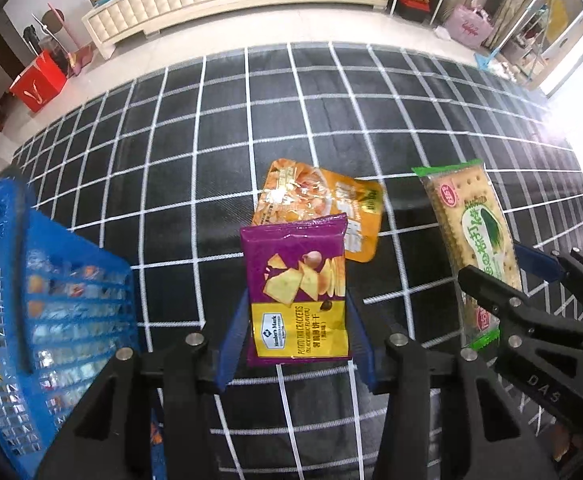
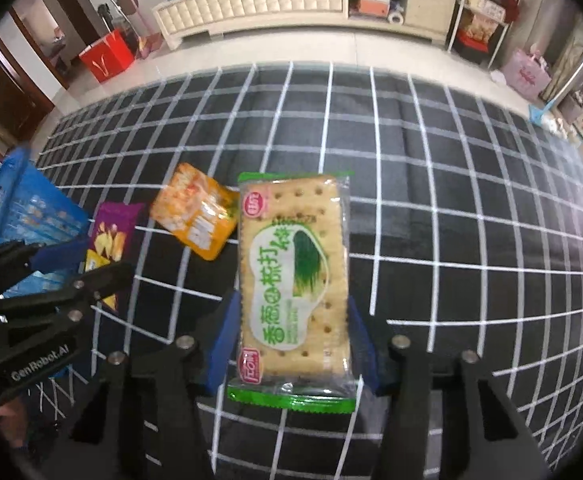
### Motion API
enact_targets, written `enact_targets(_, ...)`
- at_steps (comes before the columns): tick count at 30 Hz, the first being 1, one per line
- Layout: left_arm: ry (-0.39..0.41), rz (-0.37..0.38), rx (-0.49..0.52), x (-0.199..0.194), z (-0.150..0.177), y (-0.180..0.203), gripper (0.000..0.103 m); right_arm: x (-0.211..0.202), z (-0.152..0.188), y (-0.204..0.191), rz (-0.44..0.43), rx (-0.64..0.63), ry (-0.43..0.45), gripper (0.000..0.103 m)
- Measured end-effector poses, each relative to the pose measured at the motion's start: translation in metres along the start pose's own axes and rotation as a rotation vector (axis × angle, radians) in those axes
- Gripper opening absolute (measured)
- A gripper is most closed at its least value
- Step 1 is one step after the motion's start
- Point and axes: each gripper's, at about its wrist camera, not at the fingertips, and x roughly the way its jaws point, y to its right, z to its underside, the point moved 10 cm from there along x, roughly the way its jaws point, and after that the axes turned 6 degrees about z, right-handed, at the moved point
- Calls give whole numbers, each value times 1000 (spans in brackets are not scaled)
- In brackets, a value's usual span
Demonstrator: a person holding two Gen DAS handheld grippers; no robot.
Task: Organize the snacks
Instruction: 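Grasp the purple chip bag with the left tool while the right grasps the cracker pack, then carry the chip bag and cracker pack over the blue basket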
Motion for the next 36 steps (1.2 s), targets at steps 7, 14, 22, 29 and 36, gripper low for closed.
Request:
enact_targets(7,93,35,26,-73,12,-10,45,-67,-4,-23,2,-14,84,57)
enact_targets(14,196,57,36,-156,31,-41,45,-109,-17,-74,-28,-62,141,57)
enact_targets(22,233,12,12,-196,43,-111,45,-118,-23,-145,-83,-126,151,57)
enact_targets(29,187,-13,17,-185,73,-156,45,-106,-16,-189,-119,-169,121,57)
enact_targets(36,112,-15,57,-153,95,-165,45,-92,-4,-206,-99,-180,84,57)
